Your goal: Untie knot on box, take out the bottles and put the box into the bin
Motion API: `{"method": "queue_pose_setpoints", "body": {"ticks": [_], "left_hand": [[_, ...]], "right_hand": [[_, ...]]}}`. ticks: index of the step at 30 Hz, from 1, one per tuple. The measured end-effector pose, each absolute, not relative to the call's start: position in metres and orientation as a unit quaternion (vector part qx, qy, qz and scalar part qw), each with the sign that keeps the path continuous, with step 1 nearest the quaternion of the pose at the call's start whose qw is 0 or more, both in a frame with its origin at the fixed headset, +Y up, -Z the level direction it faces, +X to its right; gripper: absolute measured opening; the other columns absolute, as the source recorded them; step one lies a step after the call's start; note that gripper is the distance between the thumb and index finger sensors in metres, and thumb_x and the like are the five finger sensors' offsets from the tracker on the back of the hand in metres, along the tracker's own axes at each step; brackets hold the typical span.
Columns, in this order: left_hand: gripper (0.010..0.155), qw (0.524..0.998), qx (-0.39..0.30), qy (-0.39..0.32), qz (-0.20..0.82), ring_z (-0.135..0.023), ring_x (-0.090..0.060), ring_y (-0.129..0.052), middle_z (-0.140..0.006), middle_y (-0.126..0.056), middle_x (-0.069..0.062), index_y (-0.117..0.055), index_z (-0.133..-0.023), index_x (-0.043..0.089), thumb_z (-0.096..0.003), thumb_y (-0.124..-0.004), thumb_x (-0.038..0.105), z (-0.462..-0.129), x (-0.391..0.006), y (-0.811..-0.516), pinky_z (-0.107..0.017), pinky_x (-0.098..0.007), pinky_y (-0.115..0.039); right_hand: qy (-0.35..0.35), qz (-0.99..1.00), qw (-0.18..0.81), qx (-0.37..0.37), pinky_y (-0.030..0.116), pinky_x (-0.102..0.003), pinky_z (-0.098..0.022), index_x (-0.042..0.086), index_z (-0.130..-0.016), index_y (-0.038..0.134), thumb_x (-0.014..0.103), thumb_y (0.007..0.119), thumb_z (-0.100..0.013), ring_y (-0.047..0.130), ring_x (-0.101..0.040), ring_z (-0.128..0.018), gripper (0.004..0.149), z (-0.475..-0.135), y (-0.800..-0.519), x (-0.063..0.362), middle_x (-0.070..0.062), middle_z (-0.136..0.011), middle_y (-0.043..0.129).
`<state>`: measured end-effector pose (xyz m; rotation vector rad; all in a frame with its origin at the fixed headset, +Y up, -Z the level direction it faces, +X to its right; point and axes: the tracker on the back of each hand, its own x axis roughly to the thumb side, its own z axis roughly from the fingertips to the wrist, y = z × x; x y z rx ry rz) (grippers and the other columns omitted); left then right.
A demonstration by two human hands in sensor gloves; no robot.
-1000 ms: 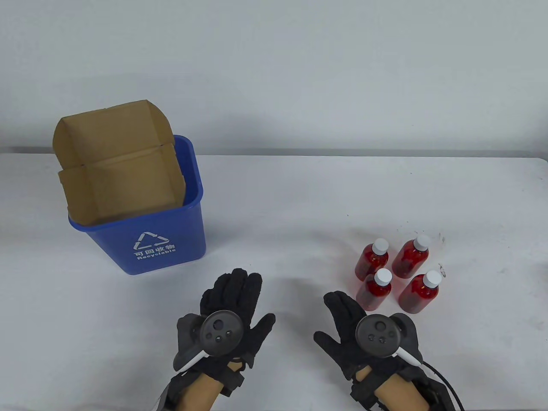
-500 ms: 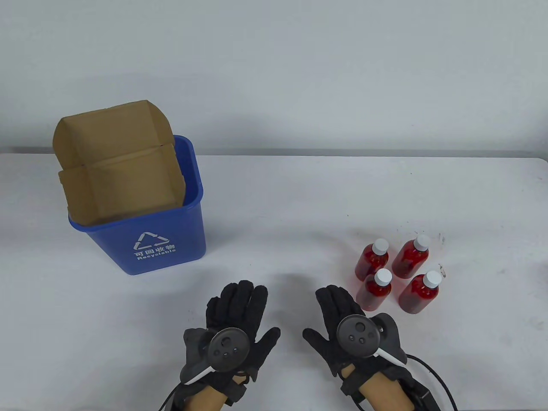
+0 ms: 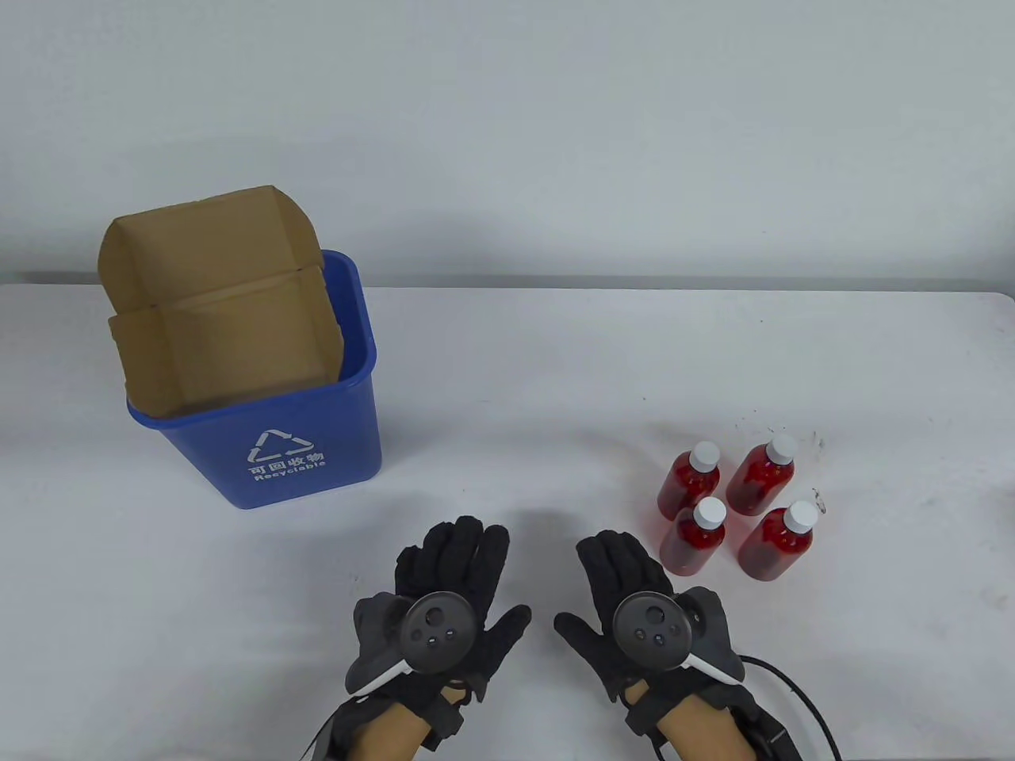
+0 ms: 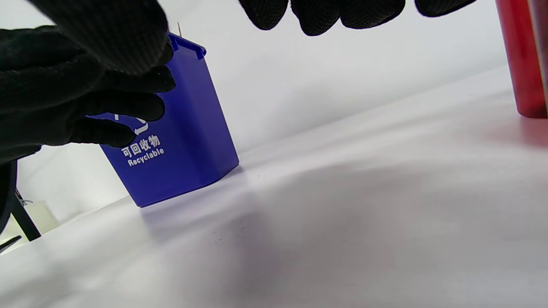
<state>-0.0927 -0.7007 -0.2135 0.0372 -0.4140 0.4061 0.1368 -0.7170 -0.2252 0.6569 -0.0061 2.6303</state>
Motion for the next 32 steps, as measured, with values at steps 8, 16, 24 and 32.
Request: {"method": "queue_pose_setpoints", "body": {"ticks": [8, 16, 24, 32], "left_hand": [[0.09, 0.958, 0.016, -0.204, 0.202, -0.108, -0.057, -0.031, -0.12, -0.024, -0.016, -0.022, -0.118, 0.024, -0.0518, -0.071, 0.061, -0.223, -0.09, -0.694, -0.069, -0.084, -0.034], [0.09, 0.956, 0.008, -0.202, 0.213, -0.108, -0.058, -0.031, -0.12, -0.024, -0.017, -0.022, -0.118, 0.023, -0.0521, -0.071, 0.06, -0.224, -0.092, -0.694, -0.069, -0.084, -0.033], [0.09, 0.96, -0.019, -0.192, 0.203, -0.108, -0.058, -0.03, -0.12, -0.024, -0.017, -0.022, -0.118, 0.024, -0.0521, -0.071, 0.06, -0.226, -0.095, -0.704, -0.069, -0.084, -0.032], [0.088, 0.959, -0.005, -0.19, 0.211, -0.107, -0.058, -0.031, -0.12, -0.026, -0.018, -0.025, -0.118, 0.022, -0.0522, -0.071, 0.059, -0.217, -0.096, -0.701, -0.068, -0.084, -0.032]], "right_hand": [[-0.017, 0.945, 0.225, 0.237, 0.044, -0.072, -0.063, 0.003, -0.105, 0.034, 0.053, 0.066, -0.048, 0.041, -0.058, -0.097, 0.082, -0.226, -0.716, 0.137, -0.024, -0.108, 0.033], [-0.016, 0.947, 0.227, 0.227, 0.044, -0.071, -0.063, 0.004, -0.105, 0.034, 0.054, 0.066, -0.048, 0.042, -0.058, -0.096, 0.082, -0.227, -0.716, 0.137, -0.024, -0.108, 0.033], [-0.009, 0.944, 0.236, 0.23, 0.044, -0.071, -0.063, 0.004, -0.105, 0.035, 0.053, 0.066, -0.048, 0.042, -0.058, -0.096, 0.082, -0.227, -0.715, 0.137, -0.024, -0.108, 0.033], [-0.008, 0.941, 0.248, 0.231, 0.045, -0.071, -0.063, 0.003, -0.105, 0.035, 0.053, 0.066, -0.049, 0.042, -0.058, -0.096, 0.081, -0.225, -0.713, 0.144, -0.025, -0.108, 0.033]]}}
